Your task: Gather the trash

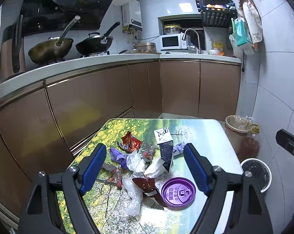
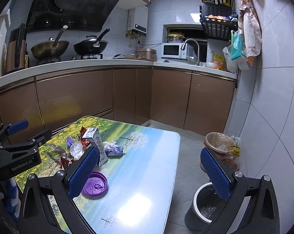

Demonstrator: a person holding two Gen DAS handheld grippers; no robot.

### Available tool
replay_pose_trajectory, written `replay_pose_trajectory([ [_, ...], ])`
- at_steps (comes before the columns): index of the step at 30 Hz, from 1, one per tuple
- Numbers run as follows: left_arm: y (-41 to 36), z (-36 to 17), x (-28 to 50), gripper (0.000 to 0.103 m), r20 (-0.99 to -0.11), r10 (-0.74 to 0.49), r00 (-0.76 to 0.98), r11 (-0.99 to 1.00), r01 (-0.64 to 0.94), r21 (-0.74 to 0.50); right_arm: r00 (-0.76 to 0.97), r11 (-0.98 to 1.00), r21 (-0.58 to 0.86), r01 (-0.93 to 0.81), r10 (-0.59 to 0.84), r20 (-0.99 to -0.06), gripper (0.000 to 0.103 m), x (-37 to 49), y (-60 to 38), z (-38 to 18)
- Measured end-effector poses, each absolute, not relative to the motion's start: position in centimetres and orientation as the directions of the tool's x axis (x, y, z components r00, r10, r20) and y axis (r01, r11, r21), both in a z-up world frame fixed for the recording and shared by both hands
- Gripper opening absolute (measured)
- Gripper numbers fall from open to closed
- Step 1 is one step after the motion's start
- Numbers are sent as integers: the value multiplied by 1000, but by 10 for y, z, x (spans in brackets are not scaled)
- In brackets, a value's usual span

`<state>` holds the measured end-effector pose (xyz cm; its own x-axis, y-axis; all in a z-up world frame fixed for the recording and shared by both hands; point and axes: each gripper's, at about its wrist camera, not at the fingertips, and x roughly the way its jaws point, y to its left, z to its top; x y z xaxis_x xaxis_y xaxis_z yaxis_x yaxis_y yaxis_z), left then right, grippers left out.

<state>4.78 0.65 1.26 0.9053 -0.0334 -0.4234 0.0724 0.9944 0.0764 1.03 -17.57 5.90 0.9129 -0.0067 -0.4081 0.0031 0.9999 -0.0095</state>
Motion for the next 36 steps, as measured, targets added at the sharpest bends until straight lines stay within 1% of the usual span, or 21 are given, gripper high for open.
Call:
replay_pose_trajectory([
  [10, 13, 0, 68, 80, -469, -63, 881, 994, 95, 46, 887, 999, 10, -41, 42, -459, 103, 25, -172, 46],
  [15, 17, -6, 77, 80, -486, -72, 871, 994, 103, 37, 873, 997, 36, -68, 77, -481, 100, 32, -171, 41],
  [22, 20, -13, 87, 80, -502, -76, 861, 993, 111, 41, 845, 992, 62, -114, 130, -518, 87, 44, -163, 30],
  [25, 23, -18, 92, 80, -513, -71, 855, 993, 108, 42, 823, 986, 73, -147, 163, -544, 86, 51, -157, 23],
  [27, 28, -22, 96, 80, -521, -66, 851, 994, 101, 39, 802, 981, 87, -175, 193, -565, 83, 57, -152, 18],
  [30, 41, -29, 101, 80, -530, -53, 846, 995, 88, 42, 764, 970, 108, -216, 237, -600, 77, 65, -145, 8],
  [32, 54, -35, 103, 80, -545, -52, 837, 995, 89, 42, 731, 961, 121, -249, 268, -628, 70, 72, -138, -1],
  [35, 76, -44, 104, 80, -569, -54, 820, 995, 91, 36, 674, 943, 154, -295, 320, -666, 62, 85, -129, -15],
  [36, 83, -47, 104, 80, -580, -58, 813, 995, 93, 30, 657, 936, 164, -312, 337, -674, 60, 90, -126, -20],
])
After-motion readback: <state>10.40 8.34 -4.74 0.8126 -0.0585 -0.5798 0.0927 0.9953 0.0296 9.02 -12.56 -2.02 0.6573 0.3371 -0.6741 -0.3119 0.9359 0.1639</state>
